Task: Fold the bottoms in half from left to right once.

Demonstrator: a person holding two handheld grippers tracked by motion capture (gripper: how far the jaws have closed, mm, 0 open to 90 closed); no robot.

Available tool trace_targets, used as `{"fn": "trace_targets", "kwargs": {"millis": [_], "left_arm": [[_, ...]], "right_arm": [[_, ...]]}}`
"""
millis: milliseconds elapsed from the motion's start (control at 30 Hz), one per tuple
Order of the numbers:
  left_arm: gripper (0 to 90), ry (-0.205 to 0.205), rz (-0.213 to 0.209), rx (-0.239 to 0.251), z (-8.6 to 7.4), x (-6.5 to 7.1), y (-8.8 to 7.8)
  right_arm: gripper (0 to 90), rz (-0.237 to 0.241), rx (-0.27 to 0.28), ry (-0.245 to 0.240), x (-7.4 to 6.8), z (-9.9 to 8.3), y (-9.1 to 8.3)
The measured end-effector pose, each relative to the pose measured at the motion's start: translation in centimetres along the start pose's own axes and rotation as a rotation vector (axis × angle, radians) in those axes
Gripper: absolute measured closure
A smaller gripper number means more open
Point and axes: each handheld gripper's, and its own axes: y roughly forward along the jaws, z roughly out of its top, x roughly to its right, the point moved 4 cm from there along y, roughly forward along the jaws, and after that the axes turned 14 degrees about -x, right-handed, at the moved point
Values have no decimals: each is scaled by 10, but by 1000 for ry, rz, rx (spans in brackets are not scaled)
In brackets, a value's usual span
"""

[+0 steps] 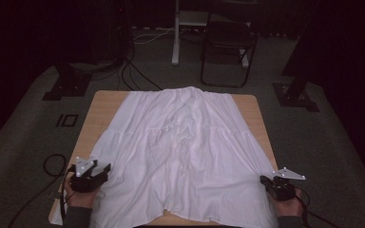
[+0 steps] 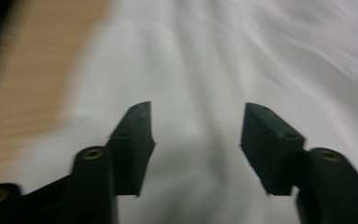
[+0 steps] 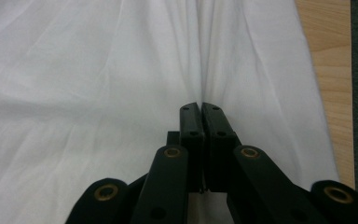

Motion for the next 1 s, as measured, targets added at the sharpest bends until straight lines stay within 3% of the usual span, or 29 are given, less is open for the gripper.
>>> {"fn": "trace_targets", "kwargs": {"millis": [67, 167, 200, 233, 267, 367, 633, 700, 867, 933, 1000], "left_arm": [[321, -38, 74, -56, -4, -19, 4], [274, -88, 74, -161, -16, -38, 21], [246, -106, 52, -190, -20, -43, 27], [243, -131, 32, -203, -23, -46, 31], [235, -137, 39, -194, -24, -48, 33], [220, -122, 59, -199, -24, -45, 34], [211, -79, 28, -205, -28, -27, 29], [316, -62, 11, -210, -27, -23, 26], [826, -27, -61, -207, -26, -17, 23], [869, -39, -70, -208, -26, -20, 22], [877, -53, -62, -206, -27, -27, 21]], "right_arm": [[877, 7, 3, 3, 0, 0, 0], [876, 12, 8, 2, 1, -1, 0], [875, 15, 8, 2, 1, -1, 0], [875, 17, 9, 2, 1, -1, 0], [874, 20, 11, 3, 1, -1, 0], [871, 29, 17, 2, 2, -2, 0], [837, 36, 20, -3, 2, -2, 0], [795, 42, 25, -11, 0, -2, 1], [524, 53, 24, -58, -10, 1, 3], [451, 36, 26, -98, -14, 4, 3], [394, 19, 63, -102, -14, 9, -2]]}}
